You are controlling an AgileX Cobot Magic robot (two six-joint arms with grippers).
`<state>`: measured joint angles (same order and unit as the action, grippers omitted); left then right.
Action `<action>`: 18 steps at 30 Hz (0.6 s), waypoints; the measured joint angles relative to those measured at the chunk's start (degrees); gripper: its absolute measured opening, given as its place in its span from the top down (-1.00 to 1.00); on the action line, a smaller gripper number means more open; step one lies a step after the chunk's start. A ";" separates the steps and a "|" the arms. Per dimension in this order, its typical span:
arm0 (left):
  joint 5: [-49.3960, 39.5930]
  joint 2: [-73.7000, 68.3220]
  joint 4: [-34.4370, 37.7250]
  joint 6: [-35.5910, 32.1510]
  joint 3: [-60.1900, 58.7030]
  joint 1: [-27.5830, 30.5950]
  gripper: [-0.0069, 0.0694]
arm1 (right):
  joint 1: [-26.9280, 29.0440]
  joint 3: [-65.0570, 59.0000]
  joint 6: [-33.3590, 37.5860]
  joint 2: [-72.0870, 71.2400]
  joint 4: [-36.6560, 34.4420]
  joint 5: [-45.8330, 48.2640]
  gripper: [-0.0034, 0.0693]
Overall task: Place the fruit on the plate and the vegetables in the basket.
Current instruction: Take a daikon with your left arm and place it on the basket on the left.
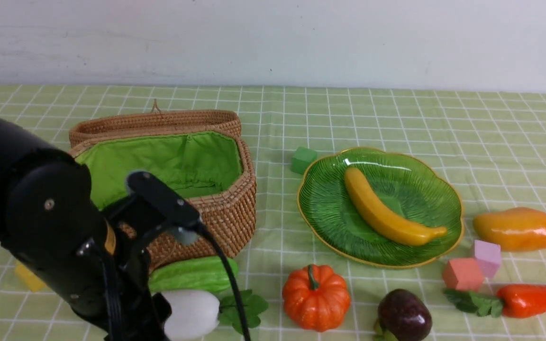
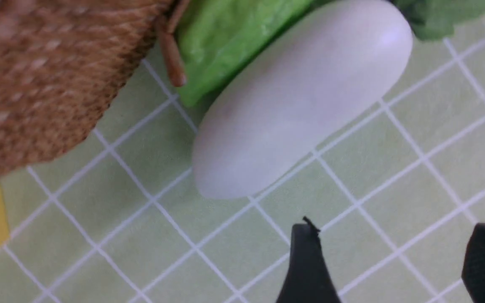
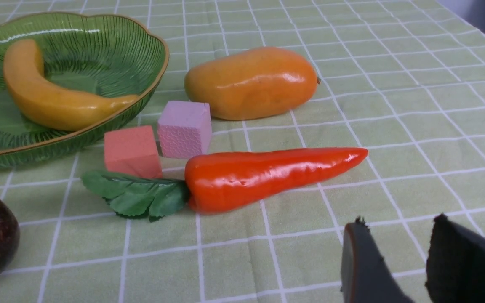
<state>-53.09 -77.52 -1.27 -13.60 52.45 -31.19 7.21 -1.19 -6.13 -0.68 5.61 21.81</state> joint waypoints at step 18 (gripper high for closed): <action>17.88 -11.10 -0.98 -16.42 -0.33 0.00 -0.82 | 0.00 0.00 0.00 0.00 0.00 0.00 0.24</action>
<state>-35.21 -88.63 -2.25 -30.02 52.12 -31.19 7.21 -1.19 -6.13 -0.68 5.61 21.81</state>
